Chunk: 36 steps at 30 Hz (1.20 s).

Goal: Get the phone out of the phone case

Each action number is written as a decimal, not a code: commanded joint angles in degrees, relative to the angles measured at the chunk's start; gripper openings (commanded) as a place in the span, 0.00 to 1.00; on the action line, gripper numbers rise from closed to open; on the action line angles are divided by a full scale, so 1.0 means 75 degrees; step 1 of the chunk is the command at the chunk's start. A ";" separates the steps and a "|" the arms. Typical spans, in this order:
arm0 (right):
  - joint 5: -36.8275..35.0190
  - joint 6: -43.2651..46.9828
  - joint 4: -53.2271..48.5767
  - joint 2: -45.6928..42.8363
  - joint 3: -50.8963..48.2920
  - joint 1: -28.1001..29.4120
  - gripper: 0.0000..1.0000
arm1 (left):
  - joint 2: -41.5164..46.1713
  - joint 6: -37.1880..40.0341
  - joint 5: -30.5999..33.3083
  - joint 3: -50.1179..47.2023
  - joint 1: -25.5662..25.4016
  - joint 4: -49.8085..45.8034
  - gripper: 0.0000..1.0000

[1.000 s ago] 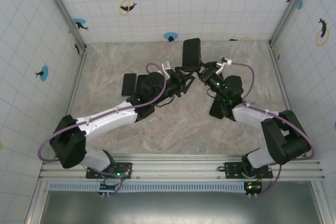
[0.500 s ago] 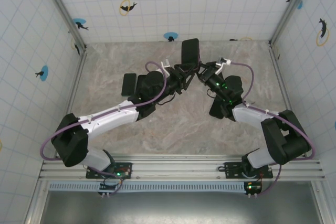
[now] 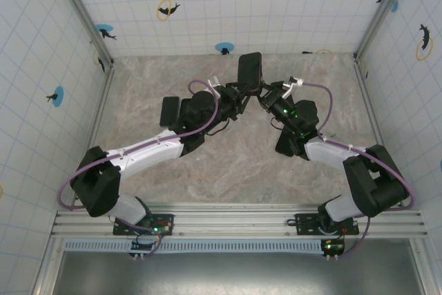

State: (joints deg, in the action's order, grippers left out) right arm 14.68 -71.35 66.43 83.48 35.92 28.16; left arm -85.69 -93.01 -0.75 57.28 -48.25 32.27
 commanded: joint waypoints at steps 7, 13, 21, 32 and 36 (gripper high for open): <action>-0.0128 -0.0150 0.1302 -0.0165 -0.0084 0.0118 0.00 | -0.0185 0.0074 0.0617 0.0376 0.0199 0.0292 0.25; -0.0191 -0.0154 0.1297 -0.0121 -0.0079 0.0113 0.00 | -0.0333 0.0141 0.0397 0.0737 0.0199 0.0326 0.14; -0.0520 -0.0031 0.0891 -0.0083 -0.0187 0.0089 0.00 | -0.0418 0.0215 0.0039 0.1263 0.0181 0.0254 0.02; -0.1316 0.0735 -0.0651 -0.0276 -0.0265 -0.0103 0.00 | -0.0259 -0.0003 -0.0187 0.1217 -0.0117 0.0214 0.00; -0.1430 0.0798 -0.0596 -0.0338 -0.0529 -0.0316 0.00 | 0.0148 -0.0114 -0.0069 0.0636 -0.0107 0.0088 0.00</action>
State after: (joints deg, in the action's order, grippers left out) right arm 8.51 -67.37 64.62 81.91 34.00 27.70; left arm -88.84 -92.23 0.05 63.72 -48.12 30.11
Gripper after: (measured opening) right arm 0.089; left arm 0.101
